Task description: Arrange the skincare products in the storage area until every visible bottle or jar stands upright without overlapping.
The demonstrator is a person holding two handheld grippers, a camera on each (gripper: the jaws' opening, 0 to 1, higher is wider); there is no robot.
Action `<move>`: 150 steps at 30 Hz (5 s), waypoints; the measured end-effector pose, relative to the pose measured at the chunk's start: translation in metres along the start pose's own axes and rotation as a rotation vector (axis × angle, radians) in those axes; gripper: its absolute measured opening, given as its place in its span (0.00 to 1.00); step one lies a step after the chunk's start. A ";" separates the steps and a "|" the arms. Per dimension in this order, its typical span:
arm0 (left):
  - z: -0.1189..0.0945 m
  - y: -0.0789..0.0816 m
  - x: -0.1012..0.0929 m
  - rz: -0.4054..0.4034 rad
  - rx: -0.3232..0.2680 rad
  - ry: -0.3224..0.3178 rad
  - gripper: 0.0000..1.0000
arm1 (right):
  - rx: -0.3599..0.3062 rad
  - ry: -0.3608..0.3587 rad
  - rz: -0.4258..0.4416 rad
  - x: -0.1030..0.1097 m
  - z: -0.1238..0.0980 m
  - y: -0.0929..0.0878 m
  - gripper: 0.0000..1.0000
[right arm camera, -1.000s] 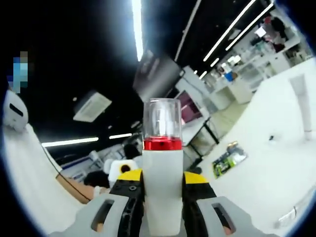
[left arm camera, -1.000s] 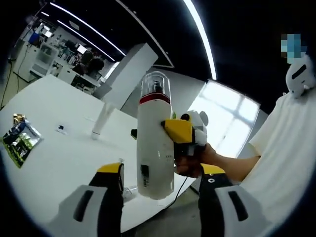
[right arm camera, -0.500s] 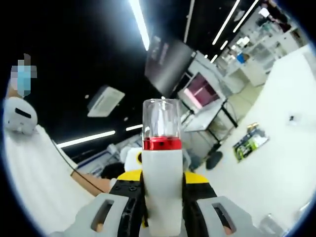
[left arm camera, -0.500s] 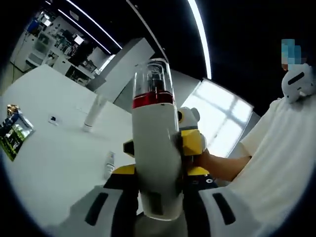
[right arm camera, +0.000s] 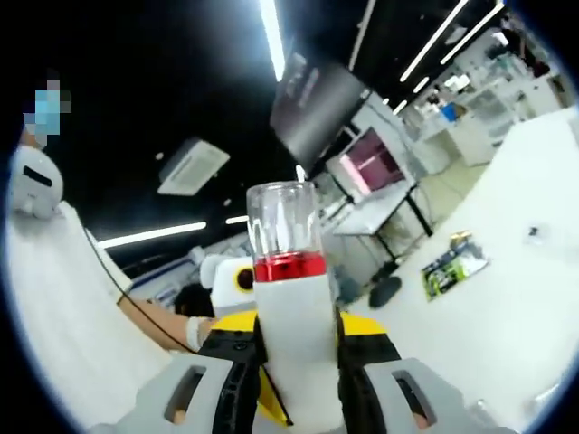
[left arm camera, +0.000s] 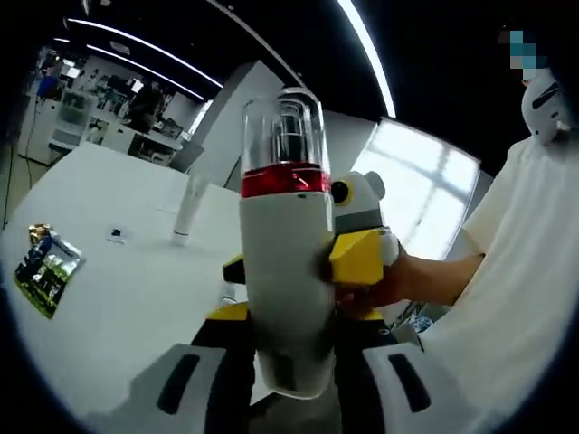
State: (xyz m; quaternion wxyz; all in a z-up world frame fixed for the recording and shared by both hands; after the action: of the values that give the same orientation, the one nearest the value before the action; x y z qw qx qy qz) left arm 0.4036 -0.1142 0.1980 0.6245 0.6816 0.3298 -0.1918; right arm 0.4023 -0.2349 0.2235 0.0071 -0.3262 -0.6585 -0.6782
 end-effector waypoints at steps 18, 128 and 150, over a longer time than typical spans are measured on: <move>-0.001 -0.002 0.009 0.145 0.029 0.209 0.31 | 0.031 -0.280 -0.049 0.004 0.012 -0.001 0.34; -0.004 -0.016 0.008 0.540 0.190 0.367 0.28 | -0.082 -0.544 -0.154 -0.045 -0.061 0.029 0.32; 0.012 -0.047 0.008 0.715 0.315 0.361 0.24 | -0.051 -0.627 -0.142 -0.067 -0.097 0.027 0.32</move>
State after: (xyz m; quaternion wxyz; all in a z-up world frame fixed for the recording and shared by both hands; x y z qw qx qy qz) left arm 0.3785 -0.1240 0.1564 0.4724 0.8625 0.1434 0.1111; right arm 0.4244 -0.3538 0.2251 -0.2517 -0.4724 -0.6325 -0.5599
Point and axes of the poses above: the point that each gripper's makers call its tool centre point, and the gripper's own axes: z roughly forward along the fingers, x roughly to its left, y roughly out of its top, the point moved 9 cm from there along -z, roughly backward along the fingers, and after that the axes turned 12 degrees about -z, right-handed, at the moved point
